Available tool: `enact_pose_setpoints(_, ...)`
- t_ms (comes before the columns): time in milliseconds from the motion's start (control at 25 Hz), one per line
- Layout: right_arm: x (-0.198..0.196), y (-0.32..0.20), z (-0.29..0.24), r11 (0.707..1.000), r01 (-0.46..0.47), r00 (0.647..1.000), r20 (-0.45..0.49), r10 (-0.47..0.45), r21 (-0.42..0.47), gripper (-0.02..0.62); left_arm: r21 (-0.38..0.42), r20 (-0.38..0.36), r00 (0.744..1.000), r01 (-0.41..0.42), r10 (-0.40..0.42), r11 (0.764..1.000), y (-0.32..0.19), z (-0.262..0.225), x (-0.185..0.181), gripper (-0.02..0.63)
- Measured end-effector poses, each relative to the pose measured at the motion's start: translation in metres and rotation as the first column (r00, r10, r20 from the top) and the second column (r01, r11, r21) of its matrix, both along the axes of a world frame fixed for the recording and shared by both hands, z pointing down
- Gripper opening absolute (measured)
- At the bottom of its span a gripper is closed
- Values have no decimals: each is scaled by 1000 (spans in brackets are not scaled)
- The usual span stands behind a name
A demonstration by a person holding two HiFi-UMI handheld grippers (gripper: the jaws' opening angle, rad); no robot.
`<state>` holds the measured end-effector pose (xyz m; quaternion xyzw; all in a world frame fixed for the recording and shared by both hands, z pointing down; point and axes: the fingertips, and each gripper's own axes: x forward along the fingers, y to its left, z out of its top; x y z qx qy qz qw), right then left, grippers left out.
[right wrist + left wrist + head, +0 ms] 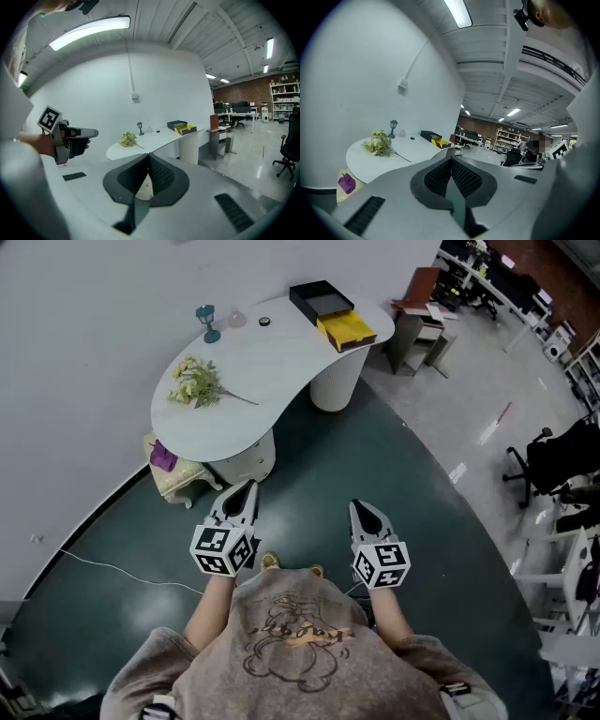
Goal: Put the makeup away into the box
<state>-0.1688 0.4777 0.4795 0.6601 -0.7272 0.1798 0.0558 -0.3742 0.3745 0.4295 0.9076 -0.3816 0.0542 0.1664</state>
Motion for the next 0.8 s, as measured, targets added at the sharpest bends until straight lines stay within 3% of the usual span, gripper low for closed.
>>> enact_pose_setpoints(800, 37, 2, 12, 996, 90, 996, 2, -90, 7, 2, 4, -1, 997, 72, -72, 997, 23, 14, 30, 21)
